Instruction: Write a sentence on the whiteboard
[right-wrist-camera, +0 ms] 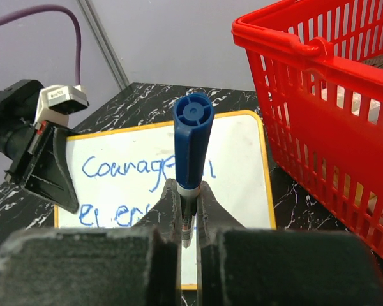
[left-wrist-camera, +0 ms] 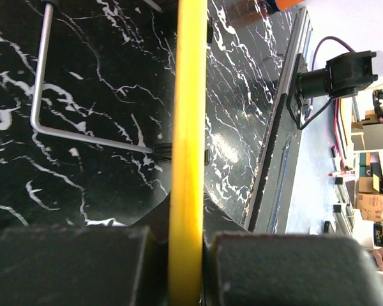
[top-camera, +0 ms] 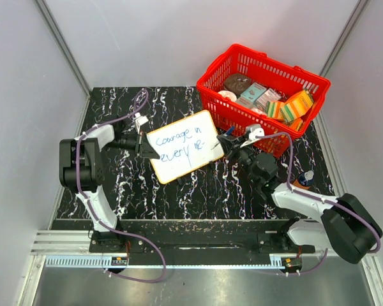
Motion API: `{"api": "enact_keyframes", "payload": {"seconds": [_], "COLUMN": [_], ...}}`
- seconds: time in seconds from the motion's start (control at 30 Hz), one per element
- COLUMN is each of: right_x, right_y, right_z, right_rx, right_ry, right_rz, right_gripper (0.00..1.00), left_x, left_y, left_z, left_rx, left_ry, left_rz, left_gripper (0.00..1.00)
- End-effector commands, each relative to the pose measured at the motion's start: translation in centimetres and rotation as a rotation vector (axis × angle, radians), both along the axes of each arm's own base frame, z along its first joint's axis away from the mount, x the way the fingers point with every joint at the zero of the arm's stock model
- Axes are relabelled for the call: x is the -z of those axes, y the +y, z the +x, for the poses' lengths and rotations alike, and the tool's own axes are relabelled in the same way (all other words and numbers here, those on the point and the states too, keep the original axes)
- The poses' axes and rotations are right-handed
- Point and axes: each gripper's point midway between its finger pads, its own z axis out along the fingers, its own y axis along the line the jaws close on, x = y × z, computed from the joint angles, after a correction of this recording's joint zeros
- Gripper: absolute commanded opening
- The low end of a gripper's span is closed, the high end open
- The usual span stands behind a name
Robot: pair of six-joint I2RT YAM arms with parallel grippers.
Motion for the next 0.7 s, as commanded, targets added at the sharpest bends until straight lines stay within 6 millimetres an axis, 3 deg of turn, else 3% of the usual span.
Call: {"api": "enact_keyframes", "payload": {"seconds": [0.0, 0.17, 0.23, 0.37, 0.67], "right_x": [-1.6, -0.3, -0.8, 0.5, -0.6], "right_y": [-0.2, 0.8, 1.2, 2.3, 3.4], "right_z": [0.4, 1.4, 1.7, 3.4, 4.9], "right_rx": [0.026, 0.014, 0.006, 0.019, 0.025], "right_ry": [-0.112, -0.127, -0.152, -0.145, -0.197], "right_rz": [0.016, 0.015, 0.035, 0.044, 0.107], "right_gripper": [0.0, 0.0, 0.0, 0.0, 0.0], "left_x": [1.0, 2.6, 2.9, 2.8, 2.8], "left_y": [2.9, 3.9, 4.1, 4.1, 4.4], "left_z": [0.3, -0.7, -1.0, -1.3, -1.6], "left_rx": [0.089, 0.154, 0.16, 0.167, 0.18], "left_ry": [-0.106, -0.104, -0.101, -0.108, -0.108], "left_rz": [0.087, 0.153, 0.162, 0.171, 0.197], "left_gripper": [0.0, 0.0, 0.0, 0.0, 0.0]}}
